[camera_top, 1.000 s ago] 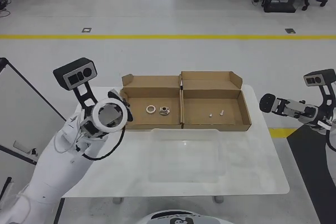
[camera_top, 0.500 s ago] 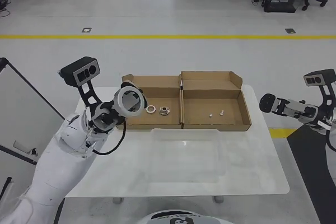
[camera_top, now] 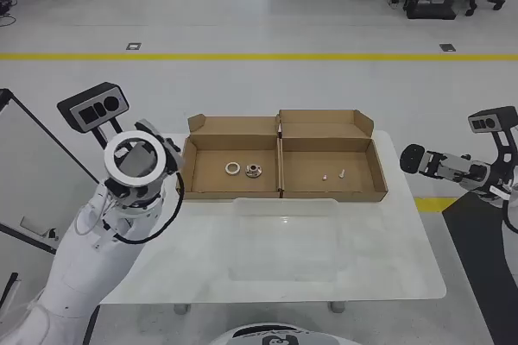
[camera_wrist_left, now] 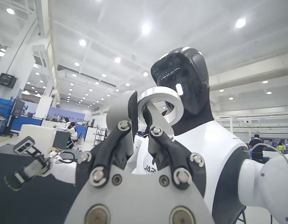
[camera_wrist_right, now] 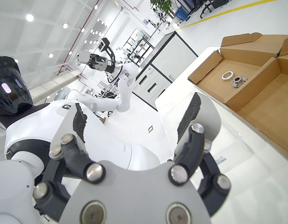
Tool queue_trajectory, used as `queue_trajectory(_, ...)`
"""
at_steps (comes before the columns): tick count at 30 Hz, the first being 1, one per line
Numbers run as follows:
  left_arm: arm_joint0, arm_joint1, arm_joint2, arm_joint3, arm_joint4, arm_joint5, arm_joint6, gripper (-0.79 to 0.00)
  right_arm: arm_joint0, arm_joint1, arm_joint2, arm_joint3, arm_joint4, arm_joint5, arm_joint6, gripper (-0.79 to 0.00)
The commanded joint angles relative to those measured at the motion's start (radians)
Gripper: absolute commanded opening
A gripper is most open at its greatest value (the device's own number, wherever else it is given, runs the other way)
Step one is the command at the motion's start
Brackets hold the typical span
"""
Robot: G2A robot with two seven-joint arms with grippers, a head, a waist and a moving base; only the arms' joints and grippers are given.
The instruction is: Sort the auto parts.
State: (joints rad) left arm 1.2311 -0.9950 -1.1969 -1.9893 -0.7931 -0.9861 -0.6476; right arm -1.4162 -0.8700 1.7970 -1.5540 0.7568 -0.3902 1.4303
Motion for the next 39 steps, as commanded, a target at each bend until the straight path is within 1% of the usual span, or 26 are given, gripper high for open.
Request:
queue_trajectory(1,0.007,-0.002,-0.007,0.007,0.018,0.014,-0.001,-0.785,0.0,0.0,0.0,0.0,0.0,0.0,0.0,0.0)
queue_trajectory(5,0.012,-0.005,-0.026,0.023,0.102,0.05,0.006,-0.785,0.0,0.0,0.0,0.0,0.0,0.0,0.0,0.0)
queue_trajectory(8,0.012,-0.008,-0.042,0.038,0.23,0.092,0.01,-0.785,0.0,0.0,0.0,0.0,0.0,0.0,0.0,0.0)
queue_trajectory(11,0.02,-0.013,-0.037,0.027,0.301,0.112,0.036,-0.785,0.0,0.0,0.0,0.0,0.0,0.0,0.0,0.0)
queue_trajectory(13,0.025,-0.017,-0.032,0.018,0.316,0.112,0.054,-0.785,0.0,0.0,0.0,0.0,0.0,0.0,0.0,0.0)
queue_trajectory(15,0.029,-0.021,-0.024,0.008,0.303,0.1,0.072,-0.785,0.0,0.0,0.0,0.0,0.0,0.0,0.0,0.0)
queue_trajectory(19,0.033,-0.027,-0.009,-0.012,0.219,0.062,0.089,-0.785,0.0,0.0,0.0,0.0,0.0,0.0,0.0,0.0)
queue_trajectory(25,0.032,-0.031,0.0,-0.029,0.103,-0.001,0.051,-0.785,0.0,0.0,0.0,0.0,0.0,0.0,0.0,0.0)
queue_trajectory(30,0.033,-0.032,-0.007,-0.02,0.072,-0.003,0.013,-0.785,0.0,0.0,0.0,0.0,0.0,0.0,0.0,0.0)
queue_trajectory(35,0.035,-0.036,-0.013,-0.013,0.059,-0.002,-0.002,-0.785,0.0,0.0,0.0,0.0,0.0,0.0,0.0,0.0)
queue_trajectory(39,0.031,-0.039,-0.03,0.015,0.103,0.018,0.006,-0.785,0.0,0.0,0.0,0.0,0.0,0.0,0.0,0.0)
